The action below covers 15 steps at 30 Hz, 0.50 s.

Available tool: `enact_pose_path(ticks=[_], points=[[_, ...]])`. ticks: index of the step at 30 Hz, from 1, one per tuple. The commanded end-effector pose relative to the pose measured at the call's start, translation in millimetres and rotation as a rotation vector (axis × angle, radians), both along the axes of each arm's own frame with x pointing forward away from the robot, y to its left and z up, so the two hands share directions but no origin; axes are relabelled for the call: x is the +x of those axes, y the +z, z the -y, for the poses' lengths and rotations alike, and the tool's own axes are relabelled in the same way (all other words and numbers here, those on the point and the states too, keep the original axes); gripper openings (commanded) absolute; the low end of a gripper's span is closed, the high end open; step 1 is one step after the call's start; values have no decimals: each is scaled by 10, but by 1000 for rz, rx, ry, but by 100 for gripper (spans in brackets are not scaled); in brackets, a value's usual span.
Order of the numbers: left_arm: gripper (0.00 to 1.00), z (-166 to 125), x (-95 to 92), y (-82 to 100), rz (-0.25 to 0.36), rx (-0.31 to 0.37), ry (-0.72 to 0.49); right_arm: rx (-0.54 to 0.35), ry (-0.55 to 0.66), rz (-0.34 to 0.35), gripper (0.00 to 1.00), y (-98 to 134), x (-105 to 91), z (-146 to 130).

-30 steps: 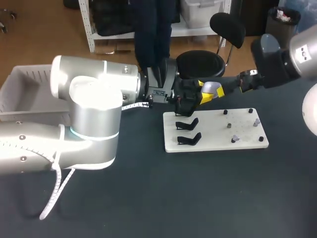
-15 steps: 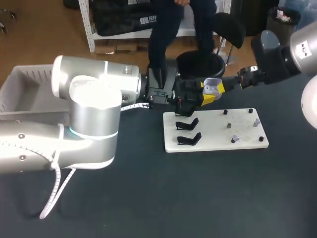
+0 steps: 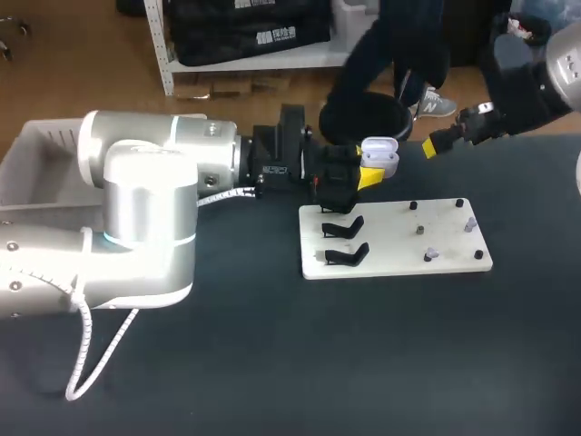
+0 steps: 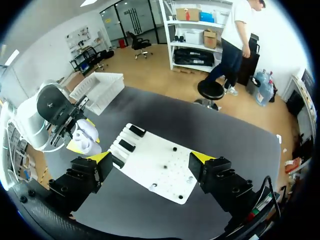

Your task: Pick up each earbud case from the left stands, insert the matching earbuds, close the lid, and place the case in the box.

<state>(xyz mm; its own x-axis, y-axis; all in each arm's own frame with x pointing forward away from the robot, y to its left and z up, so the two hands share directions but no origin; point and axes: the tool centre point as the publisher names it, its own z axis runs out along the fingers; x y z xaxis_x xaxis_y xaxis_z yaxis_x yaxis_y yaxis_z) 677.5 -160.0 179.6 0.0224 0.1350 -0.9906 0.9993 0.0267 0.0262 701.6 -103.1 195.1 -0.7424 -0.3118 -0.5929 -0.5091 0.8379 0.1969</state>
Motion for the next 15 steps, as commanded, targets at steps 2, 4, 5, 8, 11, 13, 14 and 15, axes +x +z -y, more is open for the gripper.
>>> enact_pose_path(ticks=[2, 4, 5, 8, 11, 13, 14, 15], points=[[0, -140, -141, 149, 12, -50, 43, -191, -97, 28, 100, -78, -225, 185], [0, -151, -150, 207, 16, -60, 43, -201, -124, 4, 100, -160, -269, 261], [0, -154, -152, 224, 19, -63, 48, -223, -138, -12, 100, -206, -286, 296], [0, -149, -154, 248, 25, -66, 49, -235, -157, -31, 100, -304, -333, 408], [0, -124, -136, 244, 28, -62, 45, -339, -231, -59, 100, -355, -351, 497], [0, -109, -125, 236, 29, -62, 44, -339, -231, -59, 100, -355, -351, 497], [0, -99, -117, 230, 30, -61, 42, -339, -231, -59, 100, -355, -351, 497], [0, -95, -111, 227, 30, -62, 42, -339, -231, -59, 100, -355, -351, 497]])
